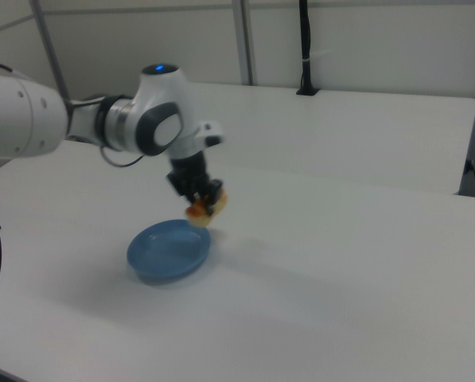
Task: Put the bread on the table
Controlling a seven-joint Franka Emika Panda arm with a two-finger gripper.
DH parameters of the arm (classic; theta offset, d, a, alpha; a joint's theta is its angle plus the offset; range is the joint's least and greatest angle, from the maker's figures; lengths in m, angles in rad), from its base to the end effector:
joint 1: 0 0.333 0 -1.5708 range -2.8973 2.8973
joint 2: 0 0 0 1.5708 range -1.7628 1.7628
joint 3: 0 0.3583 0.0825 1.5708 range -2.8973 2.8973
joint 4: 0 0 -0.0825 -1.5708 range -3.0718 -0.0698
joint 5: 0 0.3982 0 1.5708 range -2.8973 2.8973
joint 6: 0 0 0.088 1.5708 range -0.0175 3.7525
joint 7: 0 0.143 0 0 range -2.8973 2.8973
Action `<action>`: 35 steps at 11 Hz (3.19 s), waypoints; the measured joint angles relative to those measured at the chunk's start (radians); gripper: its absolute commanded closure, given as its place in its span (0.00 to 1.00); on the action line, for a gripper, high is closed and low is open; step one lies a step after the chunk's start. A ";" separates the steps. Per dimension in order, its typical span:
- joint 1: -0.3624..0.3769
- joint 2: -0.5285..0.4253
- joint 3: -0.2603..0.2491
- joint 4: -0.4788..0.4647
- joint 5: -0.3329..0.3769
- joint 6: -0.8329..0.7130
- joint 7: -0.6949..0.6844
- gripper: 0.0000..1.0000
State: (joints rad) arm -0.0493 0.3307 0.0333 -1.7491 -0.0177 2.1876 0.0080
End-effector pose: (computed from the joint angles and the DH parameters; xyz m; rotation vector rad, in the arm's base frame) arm 0.6850 -0.0140 0.3905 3.1322 -0.0265 0.1693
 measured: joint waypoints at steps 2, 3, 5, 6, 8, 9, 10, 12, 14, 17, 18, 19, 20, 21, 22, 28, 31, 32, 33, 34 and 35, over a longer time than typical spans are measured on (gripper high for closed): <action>-0.081 0.057 -0.003 0.131 -0.019 -0.034 -0.078 0.60; -0.111 0.089 -0.004 0.159 -0.046 -0.035 -0.112 0.60; -0.161 0.153 -0.005 0.192 -0.077 -0.035 -0.203 0.60; -0.186 0.185 -0.007 0.209 -0.092 -0.035 -0.259 0.60; -0.228 0.239 -0.009 0.233 -0.123 -0.035 -0.345 0.60; -0.247 0.255 -0.009 0.243 -0.124 -0.035 -0.365 0.53; -0.261 0.265 -0.010 0.249 -0.124 -0.035 -0.376 0.08; -0.272 0.270 -0.009 0.250 -0.124 -0.035 -0.379 0.00; -0.272 0.270 -0.008 0.255 -0.124 -0.035 -0.379 0.00; -0.272 0.225 -0.008 0.273 -0.114 -0.066 -0.346 0.00; -0.273 0.179 -0.008 0.277 -0.092 -0.130 -0.278 0.00; -0.272 0.119 -0.007 0.280 -0.072 -0.206 -0.195 0.00; -0.269 0.050 -0.004 0.282 -0.062 -0.289 -0.120 0.00; -0.259 -0.018 -0.003 0.281 -0.049 -0.374 -0.065 0.00; -0.245 -0.077 -0.002 0.280 -0.024 -0.449 -0.033 0.00; 0.071 -0.248 -0.229 0.272 0.012 -0.596 0.101 0.00; 0.078 -0.254 -0.232 0.271 0.012 -0.596 -0.060 0.00; 0.066 -0.255 -0.225 0.271 0.012 -0.596 -0.129 0.00; 0.045 -0.255 -0.206 0.271 0.015 -0.596 -0.161 0.00; 0.027 -0.256 -0.180 0.271 0.025 -0.596 -0.165 0.00; 0.020 -0.258 -0.159 0.271 0.042 -0.596 -0.154 0.00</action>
State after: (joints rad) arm -0.0293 0.0730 -0.1254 -1.4778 0.0238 1.5917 -0.1458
